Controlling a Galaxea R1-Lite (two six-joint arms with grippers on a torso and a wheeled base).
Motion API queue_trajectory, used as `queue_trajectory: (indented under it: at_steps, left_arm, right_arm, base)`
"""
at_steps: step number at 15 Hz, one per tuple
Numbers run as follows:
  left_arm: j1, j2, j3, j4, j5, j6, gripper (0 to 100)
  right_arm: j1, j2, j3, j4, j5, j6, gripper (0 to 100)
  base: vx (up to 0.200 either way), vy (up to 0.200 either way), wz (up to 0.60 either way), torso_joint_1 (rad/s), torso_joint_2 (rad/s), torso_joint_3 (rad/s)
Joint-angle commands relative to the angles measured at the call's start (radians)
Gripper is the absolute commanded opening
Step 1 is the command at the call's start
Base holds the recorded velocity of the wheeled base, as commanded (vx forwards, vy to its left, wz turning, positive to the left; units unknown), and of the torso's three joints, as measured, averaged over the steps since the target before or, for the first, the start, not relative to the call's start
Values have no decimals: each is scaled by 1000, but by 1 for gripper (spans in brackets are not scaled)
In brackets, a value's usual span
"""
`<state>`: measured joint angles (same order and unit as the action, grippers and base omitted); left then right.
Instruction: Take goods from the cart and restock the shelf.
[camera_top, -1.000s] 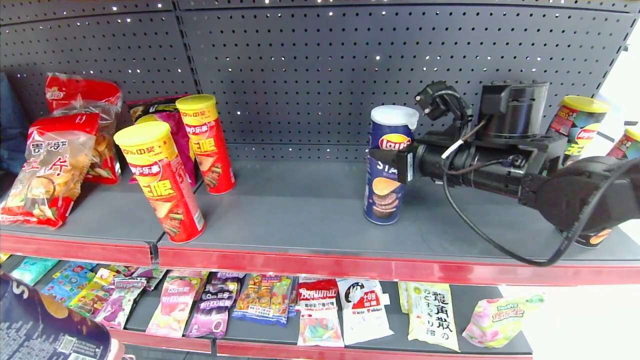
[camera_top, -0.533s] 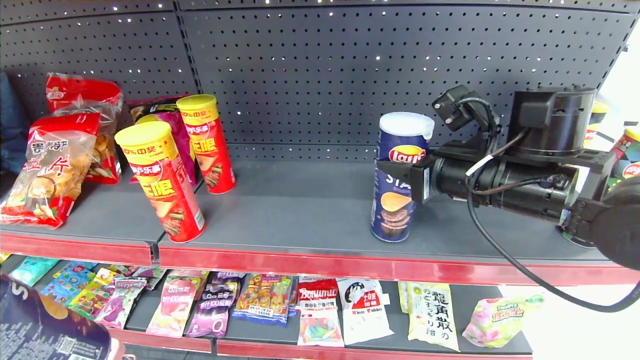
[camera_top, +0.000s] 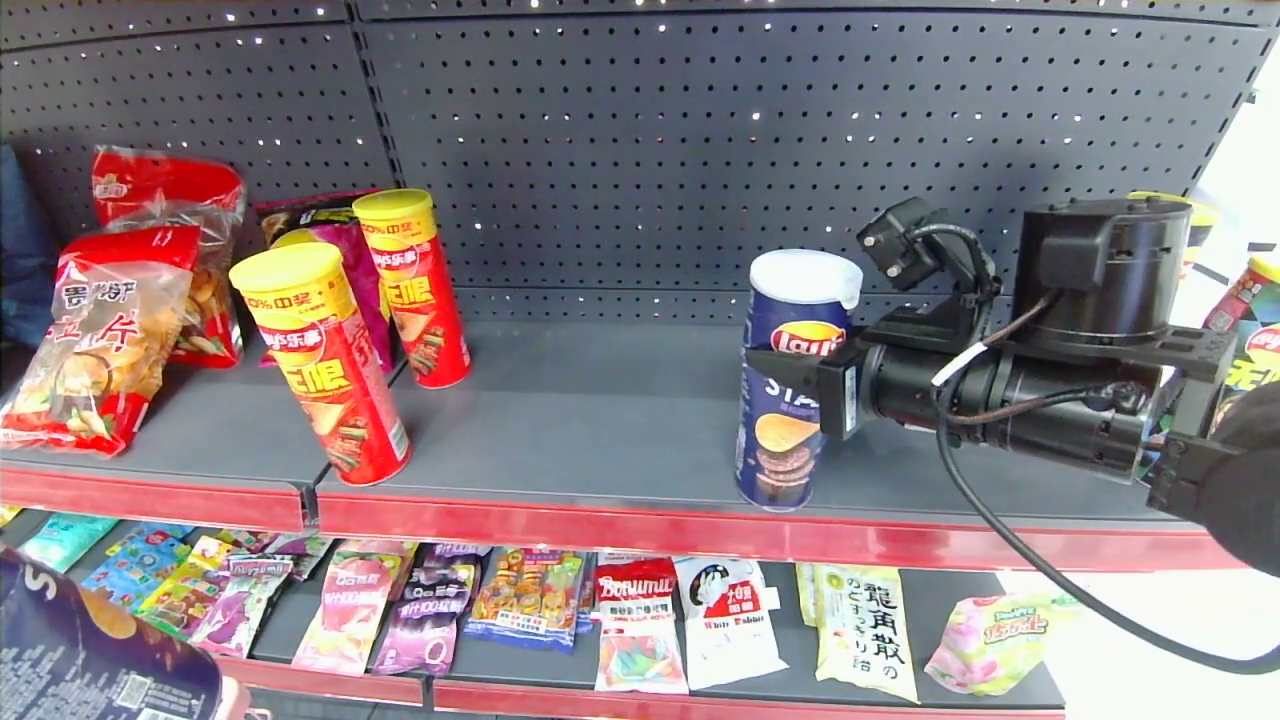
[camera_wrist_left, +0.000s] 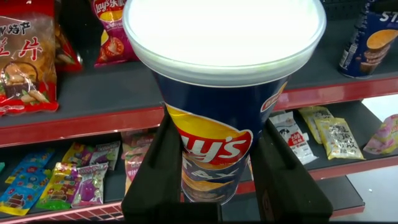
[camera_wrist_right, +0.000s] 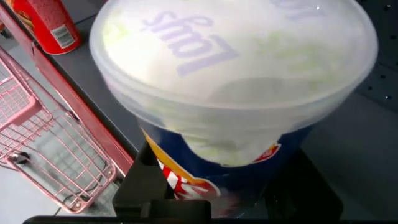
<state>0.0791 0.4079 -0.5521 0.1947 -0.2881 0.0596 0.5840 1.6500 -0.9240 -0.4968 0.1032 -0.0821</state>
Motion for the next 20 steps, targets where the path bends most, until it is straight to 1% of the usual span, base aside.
queue_trajectory:
  at_steps: [1, 4, 5, 7, 13, 14, 18, 20]
  left_arm:
    - [1, 2, 1, 2, 0, -1, 0]
    - [1, 2, 6, 0, 0, 0, 0]
    - [1, 2, 8, 0, 0, 0, 0]
    - [1, 2, 8, 2, 0, -1, 0]
    - [1, 2, 8, 2, 0, -1, 0]
    - [1, 0, 6, 0, 0, -1, 0]
    - [1, -3, 6, 0, 0, -1, 0]
    - [1, -1, 4, 0, 0, 0, 0]
  right_arm:
    - [19, -4, 1, 1, 0, 4, 0]
    - [19, -7, 11, 1, -3, 4, 0]
    - [19, -10, 17, 1, -25, 4, 0]
    - [20, -9, 17, 3, -36, 2, 0]
    - [22, -10, 19, 3, -36, 1, 0]
    - [22, -10, 19, 3, -36, 2, 100]
    - [20, -26, 27, 1, -37, 4, 100]
    - [16, -56, 74, 3, -45, 4, 100]
  base:
    - [0, 0, 0, 0, 0, 0]
    - [0, 0, 0, 0, 0, 0]
    - [0, 0, 0, 0, 0, 0]
    - [0, 0, 0, 0, 0, 0]
    - [0, 0, 0, 0, 0, 0]
    - [0, 0, 0, 0, 0, 0]
    - [0, 0, 0, 0, 0, 0]
    - [0, 0, 0, 0, 0, 0]
